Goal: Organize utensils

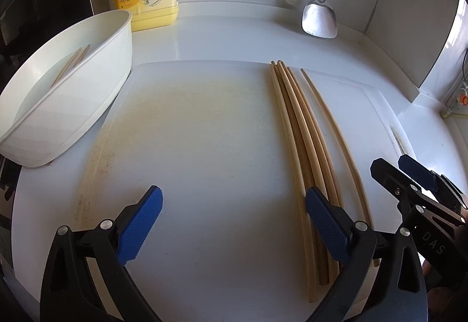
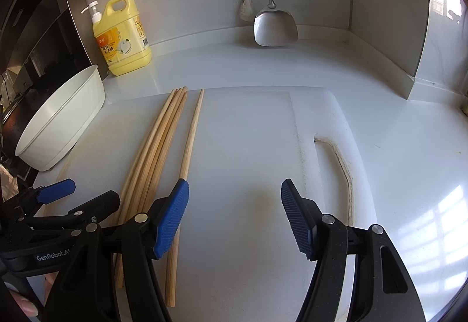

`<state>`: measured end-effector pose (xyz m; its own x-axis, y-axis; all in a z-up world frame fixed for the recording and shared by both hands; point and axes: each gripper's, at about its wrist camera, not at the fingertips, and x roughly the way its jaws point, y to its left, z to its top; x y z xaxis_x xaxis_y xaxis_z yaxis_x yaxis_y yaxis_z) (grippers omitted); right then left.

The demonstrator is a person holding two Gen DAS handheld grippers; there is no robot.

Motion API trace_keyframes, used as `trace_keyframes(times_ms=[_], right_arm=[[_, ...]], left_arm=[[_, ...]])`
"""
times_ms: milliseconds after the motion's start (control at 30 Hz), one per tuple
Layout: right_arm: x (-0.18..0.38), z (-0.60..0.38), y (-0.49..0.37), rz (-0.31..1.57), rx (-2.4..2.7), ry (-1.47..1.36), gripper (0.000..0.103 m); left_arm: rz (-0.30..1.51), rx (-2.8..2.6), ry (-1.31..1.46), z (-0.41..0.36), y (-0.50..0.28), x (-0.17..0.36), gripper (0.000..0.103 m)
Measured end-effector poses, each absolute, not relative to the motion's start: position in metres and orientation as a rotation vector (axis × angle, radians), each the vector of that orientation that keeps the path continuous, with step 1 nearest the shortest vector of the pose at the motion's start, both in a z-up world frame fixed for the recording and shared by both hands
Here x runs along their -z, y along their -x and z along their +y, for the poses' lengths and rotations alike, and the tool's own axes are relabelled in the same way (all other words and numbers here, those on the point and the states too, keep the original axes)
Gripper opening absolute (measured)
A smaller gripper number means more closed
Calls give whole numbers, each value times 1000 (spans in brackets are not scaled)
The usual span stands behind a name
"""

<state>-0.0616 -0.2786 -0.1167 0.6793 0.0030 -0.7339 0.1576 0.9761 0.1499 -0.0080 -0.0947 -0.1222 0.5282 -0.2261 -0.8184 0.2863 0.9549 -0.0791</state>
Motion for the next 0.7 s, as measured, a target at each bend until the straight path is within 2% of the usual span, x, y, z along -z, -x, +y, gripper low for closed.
trace_keyframes(times_ms=[500,700], right_arm=[[118,-279,59,823,90,-212,63],[118,-279,60,820,92,-214,63]], left_arm=[[963,303,-101,-102,6,123,96],[945,241,-81,-82,4,118,96]])
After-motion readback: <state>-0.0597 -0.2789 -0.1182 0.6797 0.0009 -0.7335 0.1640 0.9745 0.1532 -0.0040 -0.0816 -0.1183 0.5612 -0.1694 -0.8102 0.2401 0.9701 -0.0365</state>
